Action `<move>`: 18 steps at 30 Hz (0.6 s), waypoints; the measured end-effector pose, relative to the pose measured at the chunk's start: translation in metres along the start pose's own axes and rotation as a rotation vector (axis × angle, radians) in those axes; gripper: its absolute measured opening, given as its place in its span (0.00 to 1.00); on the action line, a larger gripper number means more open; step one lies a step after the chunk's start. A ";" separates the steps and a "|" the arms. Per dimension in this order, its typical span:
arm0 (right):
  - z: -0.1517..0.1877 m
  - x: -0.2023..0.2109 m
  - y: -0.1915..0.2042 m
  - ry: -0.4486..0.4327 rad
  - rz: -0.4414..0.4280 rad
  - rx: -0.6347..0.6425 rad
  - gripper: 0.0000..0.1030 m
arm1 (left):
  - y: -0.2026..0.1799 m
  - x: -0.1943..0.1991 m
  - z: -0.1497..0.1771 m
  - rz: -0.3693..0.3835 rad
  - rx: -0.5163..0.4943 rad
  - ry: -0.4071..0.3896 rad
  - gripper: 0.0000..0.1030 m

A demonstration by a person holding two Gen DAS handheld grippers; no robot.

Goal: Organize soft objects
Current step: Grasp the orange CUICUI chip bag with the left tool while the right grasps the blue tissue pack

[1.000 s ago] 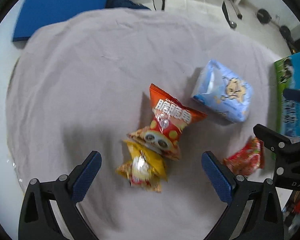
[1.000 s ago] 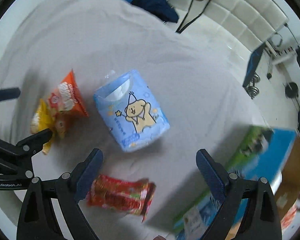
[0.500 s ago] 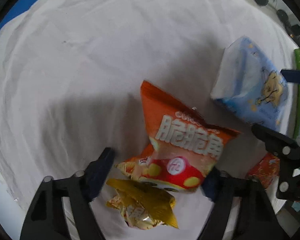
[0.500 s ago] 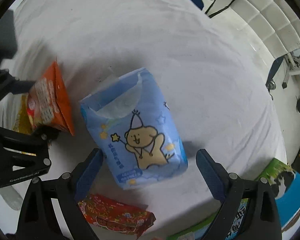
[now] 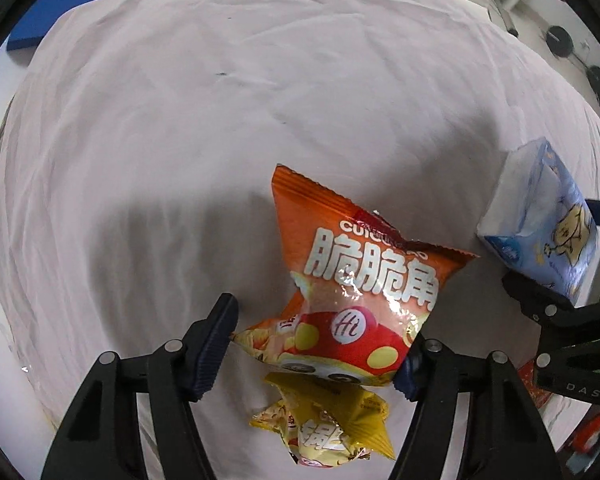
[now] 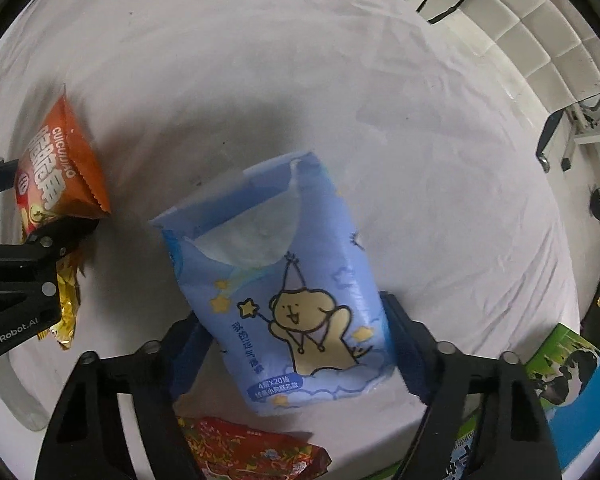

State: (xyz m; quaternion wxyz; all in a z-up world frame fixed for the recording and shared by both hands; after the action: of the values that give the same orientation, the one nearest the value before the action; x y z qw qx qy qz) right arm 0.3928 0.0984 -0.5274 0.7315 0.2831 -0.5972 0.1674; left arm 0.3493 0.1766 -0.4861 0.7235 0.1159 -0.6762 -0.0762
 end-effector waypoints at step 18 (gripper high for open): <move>0.016 0.042 -0.011 -0.089 -0.043 -0.225 0.43 | 0.011 0.019 0.006 0.000 0.057 -0.066 0.63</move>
State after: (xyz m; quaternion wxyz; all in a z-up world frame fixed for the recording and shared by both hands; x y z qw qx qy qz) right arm 0.3965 0.0765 -0.4866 0.7348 0.2190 -0.6380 0.0709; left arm 0.3444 0.1822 -0.4645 0.6971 0.1339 -0.7018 -0.0604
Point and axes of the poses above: each gripper's, at about its wrist camera, not at the fingertips, and x roughly against the way its jaws point, y to its left, z to its underside, the point moved 3 cm from there along -x, roughly the way its jaws point, and after that the axes turned 13 degrees about -z, right-handed, at the moved point
